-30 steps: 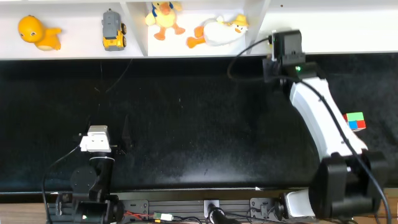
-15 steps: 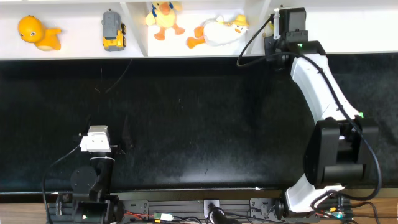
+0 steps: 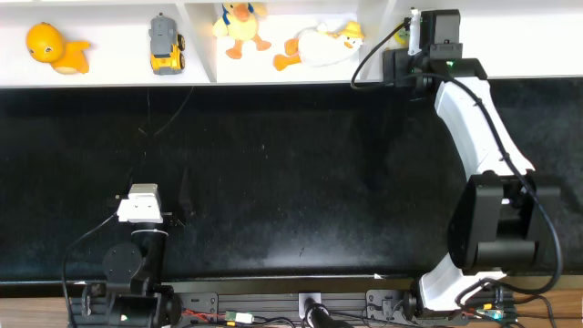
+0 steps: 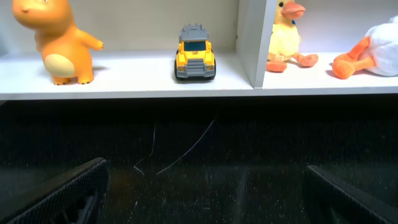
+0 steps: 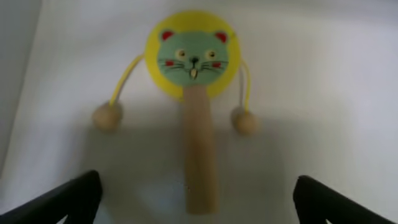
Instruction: Store Toys
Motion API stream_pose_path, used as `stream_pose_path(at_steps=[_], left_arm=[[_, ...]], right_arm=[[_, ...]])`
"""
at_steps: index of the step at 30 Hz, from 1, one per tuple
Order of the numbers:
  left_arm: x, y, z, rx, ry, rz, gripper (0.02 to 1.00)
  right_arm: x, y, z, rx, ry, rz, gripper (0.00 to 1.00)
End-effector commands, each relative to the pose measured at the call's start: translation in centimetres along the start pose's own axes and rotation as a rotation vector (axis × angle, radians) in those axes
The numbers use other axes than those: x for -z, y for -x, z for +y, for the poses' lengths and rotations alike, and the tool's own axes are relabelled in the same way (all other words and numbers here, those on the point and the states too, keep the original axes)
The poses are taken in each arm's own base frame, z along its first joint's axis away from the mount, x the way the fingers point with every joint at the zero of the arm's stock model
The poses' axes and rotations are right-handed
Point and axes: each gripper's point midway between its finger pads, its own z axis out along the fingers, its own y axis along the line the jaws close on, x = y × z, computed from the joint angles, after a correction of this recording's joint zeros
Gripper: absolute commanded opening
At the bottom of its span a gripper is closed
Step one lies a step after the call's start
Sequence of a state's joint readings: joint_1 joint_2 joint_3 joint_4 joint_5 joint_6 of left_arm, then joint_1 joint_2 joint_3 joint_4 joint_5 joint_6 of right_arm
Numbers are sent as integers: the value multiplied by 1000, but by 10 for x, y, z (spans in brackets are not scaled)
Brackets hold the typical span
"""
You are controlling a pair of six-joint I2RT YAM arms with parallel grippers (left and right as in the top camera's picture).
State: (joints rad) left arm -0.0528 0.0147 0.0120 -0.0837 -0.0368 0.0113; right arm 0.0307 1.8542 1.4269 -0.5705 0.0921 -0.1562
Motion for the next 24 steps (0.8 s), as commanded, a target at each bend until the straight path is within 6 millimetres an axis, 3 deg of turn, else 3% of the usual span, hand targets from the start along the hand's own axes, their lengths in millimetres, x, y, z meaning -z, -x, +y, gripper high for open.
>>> stream_pose_path(at_steps=[1, 10, 13, 14, 18, 21, 24], left_arm=[[0, 1, -2, -19, -12, -8, 998], [0, 1, -2, -19, -12, -8, 998], [0, 1, -2, -18, -12, -7, 998], [0, 1, -2, -19, -12, -8, 996], [0, 1, -2, -19, -12, -8, 998], [0, 1, -2, -19, -12, -8, 996], [0, 1, -2, -19, -12, -8, 998]], right_arm=[[29, 2, 1, 11, 12, -11, 998], [81, -50, -19, 6, -109, -14, 998], [106, -79, -27, 7, -159, 3, 996], [120, -98, -32, 10, -188, 26, 996], [145, -133, -34, 22, -204, 91, 993], [155, -148, -33, 30, -200, 132, 996], [156, -150, -33, 31, -199, 141, 996]])
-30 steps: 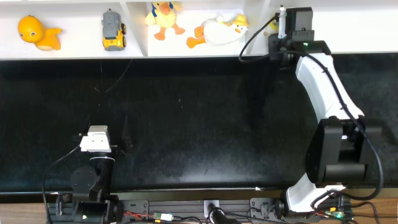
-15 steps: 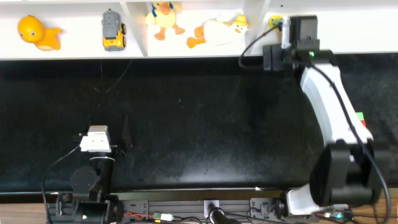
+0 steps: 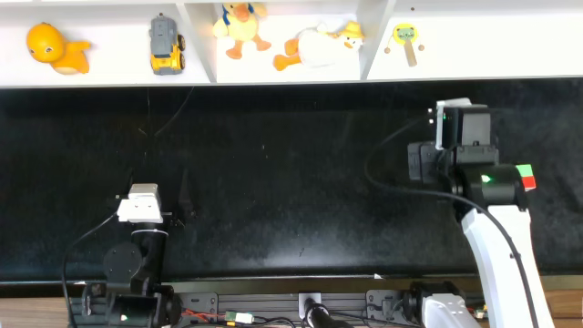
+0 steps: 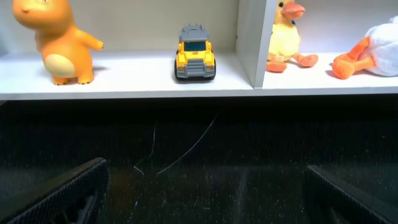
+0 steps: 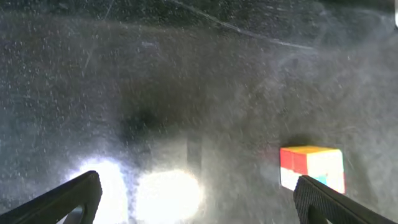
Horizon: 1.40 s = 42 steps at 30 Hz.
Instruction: Store Toys
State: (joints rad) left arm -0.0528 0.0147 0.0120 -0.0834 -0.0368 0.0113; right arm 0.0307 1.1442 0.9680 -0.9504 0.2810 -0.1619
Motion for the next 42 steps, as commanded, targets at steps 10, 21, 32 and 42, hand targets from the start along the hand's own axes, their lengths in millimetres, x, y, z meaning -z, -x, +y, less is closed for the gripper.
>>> stream_pose_path(at_steps=[10, 21, 32, 42], left_arm=[[0, 1, -2, -19, -12, -7, 998], [0, 1, -2, -19, -12, -8, 998], [0, 1, -2, -19, -12, -8, 998], [0, 1, -2, -19, -12, -8, 996]], right_arm=[[2, 19, 22, -34, 131, -85, 996], [-8, -4, -41, 11, 172, -74, 998], [-3, -93, -112, 39, 139, 88, 998], [-34, -137, -174, -3, 77, 146, 998]])
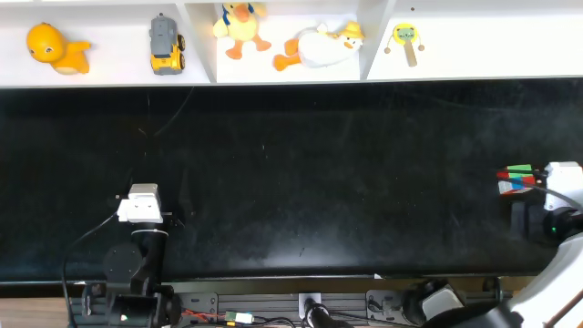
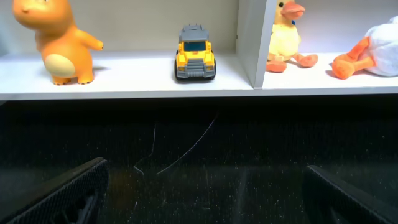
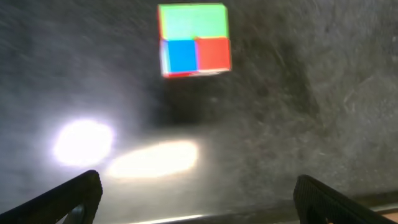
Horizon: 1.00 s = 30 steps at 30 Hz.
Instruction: Store Toys
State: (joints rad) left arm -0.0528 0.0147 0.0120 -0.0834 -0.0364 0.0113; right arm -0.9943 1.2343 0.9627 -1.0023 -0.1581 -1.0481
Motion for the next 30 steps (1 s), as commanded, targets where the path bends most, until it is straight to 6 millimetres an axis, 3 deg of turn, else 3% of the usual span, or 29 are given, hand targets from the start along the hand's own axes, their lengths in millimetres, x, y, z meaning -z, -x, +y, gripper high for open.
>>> stream_pose_path(at_steps=[1, 4, 8, 12, 25, 30], left_arm=[[0, 1, -2, -19, -12, -7, 998], [0, 1, -2, -19, -12, -7, 998], [0, 1, -2, -19, -12, -7, 998], [0, 1, -2, -19, -12, -7, 998], [0, 1, -2, -19, -12, -7, 996], [0, 1, -2, -19, -12, -7, 998]], right_arm=[[-21, -5, -17, 25, 14, -6, 998], [-37, 4, -24, 12, 44, -65, 998], [-55, 25, -13, -10, 155, -182, 993], [-72, 36, -15, -44, 174, -208, 996], [-85, 66, 15, -4, 273, -250, 996], [-90, 61, 19, -35, 268, -195, 998]])
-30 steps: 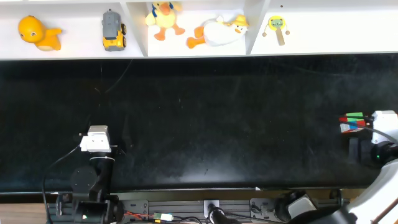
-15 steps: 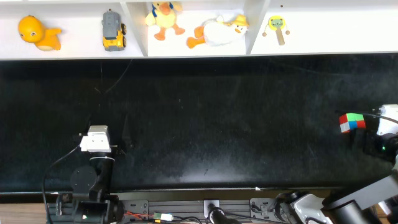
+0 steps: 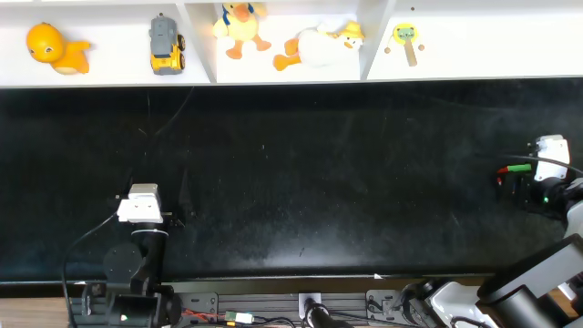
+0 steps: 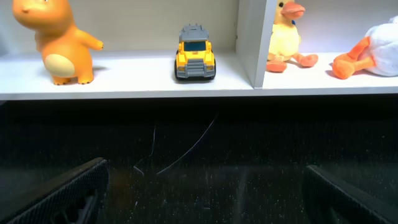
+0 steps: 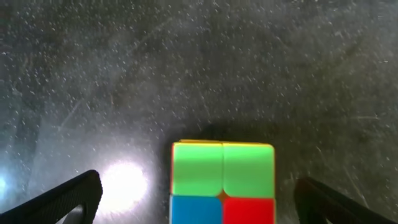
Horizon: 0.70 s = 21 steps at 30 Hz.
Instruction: Store Toys
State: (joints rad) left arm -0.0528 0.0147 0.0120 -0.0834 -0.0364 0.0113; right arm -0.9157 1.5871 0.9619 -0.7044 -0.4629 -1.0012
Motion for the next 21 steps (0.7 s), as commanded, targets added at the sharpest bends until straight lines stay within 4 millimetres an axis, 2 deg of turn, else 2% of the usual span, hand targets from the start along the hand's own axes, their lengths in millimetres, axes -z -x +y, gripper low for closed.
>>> stream_pose_path(at_steps=[1, 6, 15, 21], left_arm=[[0, 1, -2, -19, -12, -7, 998], [0, 1, -2, -19, -12, -7, 996], [0, 1, -2, -18, -12, -7, 998], [0, 1, -2, -19, -12, -7, 998]], right_arm=[[-5, -4, 3, -52, 6, 32, 998], [-5, -14, -1, -62, -25, 87, 998], [-14, -34, 7, -76, -10, 152, 998], [-16, -30, -1, -60, -40, 129, 998]])
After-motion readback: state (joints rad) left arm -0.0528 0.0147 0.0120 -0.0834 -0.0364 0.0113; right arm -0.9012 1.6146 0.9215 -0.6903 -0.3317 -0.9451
